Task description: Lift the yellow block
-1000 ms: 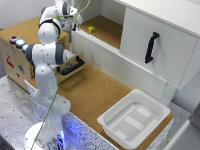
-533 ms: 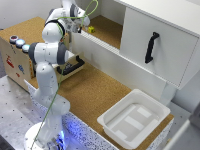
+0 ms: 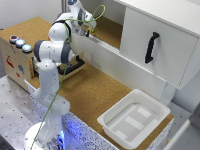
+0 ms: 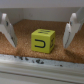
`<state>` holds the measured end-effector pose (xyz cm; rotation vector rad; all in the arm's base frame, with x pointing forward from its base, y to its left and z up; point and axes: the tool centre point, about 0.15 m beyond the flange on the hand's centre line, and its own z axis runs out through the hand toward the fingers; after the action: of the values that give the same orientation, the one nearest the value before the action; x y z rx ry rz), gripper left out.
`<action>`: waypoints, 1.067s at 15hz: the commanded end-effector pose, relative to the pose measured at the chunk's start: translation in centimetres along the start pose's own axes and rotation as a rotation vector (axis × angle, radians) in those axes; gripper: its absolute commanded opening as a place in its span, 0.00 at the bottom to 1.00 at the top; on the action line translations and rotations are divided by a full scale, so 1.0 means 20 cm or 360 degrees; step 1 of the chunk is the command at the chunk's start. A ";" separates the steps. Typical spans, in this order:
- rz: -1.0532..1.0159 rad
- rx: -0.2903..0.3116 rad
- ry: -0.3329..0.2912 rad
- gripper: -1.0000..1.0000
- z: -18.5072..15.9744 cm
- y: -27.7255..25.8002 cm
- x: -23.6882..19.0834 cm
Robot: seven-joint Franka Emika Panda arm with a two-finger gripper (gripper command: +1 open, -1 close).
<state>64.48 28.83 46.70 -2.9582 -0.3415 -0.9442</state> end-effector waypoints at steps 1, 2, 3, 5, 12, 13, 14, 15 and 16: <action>-0.0133 -0.0066 -0.0089 0.00 0.17 -0.01 0.17; -0.0148 -0.0071 -0.0087 0.00 0.17 -0.02 0.17; -0.0146 -0.0068 -0.0085 0.00 0.17 -0.03 0.16; -0.0149 -0.0086 -0.0089 0.00 0.17 -0.05 0.14; -0.0141 -0.0109 -0.0064 0.00 0.04 -0.10 0.04; -0.0154 -0.0120 -0.0044 0.00 -0.01 -0.11 0.01; -0.0169 -0.0124 -0.0020 0.00 -0.06 -0.13 -0.02; -0.0196 -0.0131 0.0009 0.00 -0.14 -0.15 -0.07; -0.0225 -0.0133 0.0025 0.00 -0.21 -0.17 -0.12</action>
<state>64.80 31.02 46.14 -2.9608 -0.4811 -0.9186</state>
